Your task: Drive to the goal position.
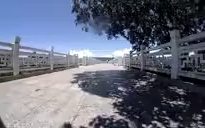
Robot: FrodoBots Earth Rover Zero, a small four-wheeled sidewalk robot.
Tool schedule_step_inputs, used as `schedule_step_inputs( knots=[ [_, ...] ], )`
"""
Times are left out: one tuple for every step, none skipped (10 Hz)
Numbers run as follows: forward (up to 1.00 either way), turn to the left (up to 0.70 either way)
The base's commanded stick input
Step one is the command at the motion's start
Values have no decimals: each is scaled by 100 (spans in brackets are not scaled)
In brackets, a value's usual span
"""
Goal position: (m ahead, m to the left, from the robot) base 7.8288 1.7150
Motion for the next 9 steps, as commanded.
schedule_step_inputs(
  knots=[
    [70,0],
    [70,0],
    [70,0],
    [70,0],
    [70,0],
    [70,0],
    [70,0],
    [70,0],
    [70,0]
  ],
)
